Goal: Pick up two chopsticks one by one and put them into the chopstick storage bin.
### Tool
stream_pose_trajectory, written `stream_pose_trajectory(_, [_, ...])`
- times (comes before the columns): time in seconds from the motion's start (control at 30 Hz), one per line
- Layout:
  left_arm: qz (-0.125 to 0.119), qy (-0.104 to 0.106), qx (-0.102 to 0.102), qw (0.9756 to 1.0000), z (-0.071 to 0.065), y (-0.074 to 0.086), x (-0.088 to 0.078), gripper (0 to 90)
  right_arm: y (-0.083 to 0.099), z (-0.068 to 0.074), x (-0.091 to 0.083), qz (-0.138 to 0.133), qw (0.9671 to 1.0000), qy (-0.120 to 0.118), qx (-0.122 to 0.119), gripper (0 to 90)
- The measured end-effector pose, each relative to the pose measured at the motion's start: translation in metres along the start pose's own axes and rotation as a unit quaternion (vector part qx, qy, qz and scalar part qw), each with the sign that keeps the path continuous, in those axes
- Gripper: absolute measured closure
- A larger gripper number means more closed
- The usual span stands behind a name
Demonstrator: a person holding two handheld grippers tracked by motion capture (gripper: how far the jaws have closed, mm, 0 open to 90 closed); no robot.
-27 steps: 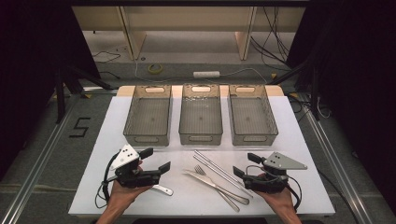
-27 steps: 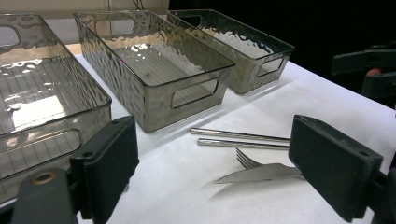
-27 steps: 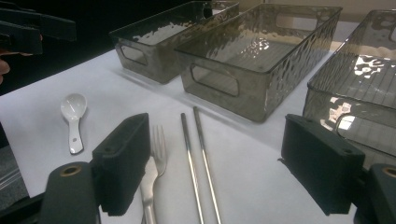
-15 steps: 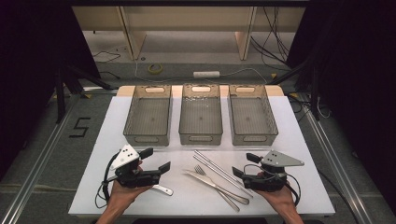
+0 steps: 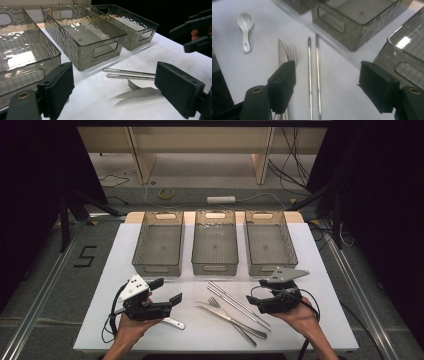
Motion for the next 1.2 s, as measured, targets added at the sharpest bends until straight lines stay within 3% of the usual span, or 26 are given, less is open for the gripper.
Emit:
stream_pose_trajectory(0.03, [0.0, 0.0, -0.002, 1.0, 0.0, 0.0, 0.0, 15.2, 0.001, -0.002, 0.003, 0.019, 0.9998, 0.0, -0.003, 32.0])
stream_pose_trajectory(0.07, [0.0, 0.0, -0.002, 1.0, 0.0, 0.0, 0.0, 15.2, 0.001, -0.002, 0.003, 0.019, 0.9998, 0.0, -0.003, 32.0])
stream_pose_trajectory(0.1, [0.0, 0.0, -0.001, 1.0, 0.0, 0.0, 0.0, 15.2, 0.004, -0.004, 0.009, 0.056, 0.9984, -0.005, -0.01, 33.4])
stream_pose_trajectory(0.13, [0.0, 0.0, -0.001, 1.0, 0.0, 0.0, 0.0, 15.2, 0.004, -0.004, 0.009, 0.056, 0.9984, -0.005, -0.01, 33.4])
stream_pose_trajectory(0.2, [0.0, 0.0, 0.001, 1.0, 0.0, 0.0, 0.0, 15.2, 0.008, -0.004, 0.017, 0.099, 0.9948, -0.014, -0.014, 35.2])
stream_pose_trajectory(0.23, [0.0, 0.001, 0.001, 1.0, 0.0, 0.0, 0.0, 15.2, 0.008, -0.004, 0.017, 0.099, 0.9948, -0.014, -0.014, 35.2])
stream_pose_trajectory(0.33, [0.0, 0.0, 0.001, 1.0, 0.0, 0.0, 0.0, 15.2, 0.015, -0.003, 0.027, 0.143, 0.989, -0.021, -0.03, 38.2])
stream_pose_trajectory(0.43, [0.001, 0.0, 0.001, 1.0, 0.0, 0.0, 0.0, 15.2, 0.021, -0.002, 0.034, 0.172, 0.984, -0.026, -0.038, 39.8])
stream_pose_trajectory(0.47, [0.001, 0.0, 0.0, 1.0, 0.0, 0.0, 0.0, 15.2, 0.021, -0.002, 0.034, 0.172, 0.984, -0.026, -0.038, 39.8])
stream_pose_trajectory(0.5, [0.0, 0.0, 0.0, 1.0, 0.0, 0.0, 0.0, 15.2, 0.024, -0.002, 0.038, 0.188, 0.981, -0.028, -0.041, 41.3])
stream_pose_trajectory(0.57, [0.001, 0.0, 0.001, 1.0, -0.001, 0.0, 0.0, 15.2, 0.026, -0.002, 0.04, 0.194, 0.9796, -0.028, -0.043, 42.7])
stream_pose_trajectory(0.67, [0.003, 0.001, 0.003, 1.0, -0.001, 0.0, 0.0, 15.2, 0.03, -0.002, 0.048, 0.218, 0.9742, -0.032, -0.051, 46.9])
stream_pose_trajectory(0.8, [0.003, 0.002, 0.003, 1.0, -0.001, 0.001, 0.0, 15.2, 0.031, -0.002, 0.055, 0.226, 0.9718, -0.039, -0.054, 49.7])
stream_pose_trajectory(0.9, [0.002, 0.001, 0.005, 1.0, -0.001, 0.0, 0.0, 15.2, 0.035, 0.001, 0.062, 0.242, 0.9672, -0.047, -0.063, 54.9])
stream_pose_trajectory(0.93, [0.002, 0.002, 0.004, 1.0, -0.001, 0.0, 0.0, 15.2, 0.035, 0.001, 0.062, 0.242, 0.9672, -0.047, -0.063, 54.9])
stream_pose_trajectory(1.0, [0.003, 0.002, 0.004, 1.0, -0.001, 0.001, 0.0, 15.2, 0.039, 0.0, 0.066, 0.257, 0.9628, -0.045, -0.071, 58.4])
stream_pose_trajectory(1.2, [0.003, 0.002, 0.005, 1.0, -0.001, 0.001, 0.0, 15.2, 0.042, 0.001, 0.07, 0.268, 0.9592, -0.052, -0.071, 62.8])
Point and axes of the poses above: each handheld gripper's, and its own axes: x roughly forward along the jaws, y roughly out of its underside, z roughly to its left, the point moved 10 cm from there along x, roughly forward along the jaws, and after that the axes turned 13 degrees about -z, right-handed, at the moved point
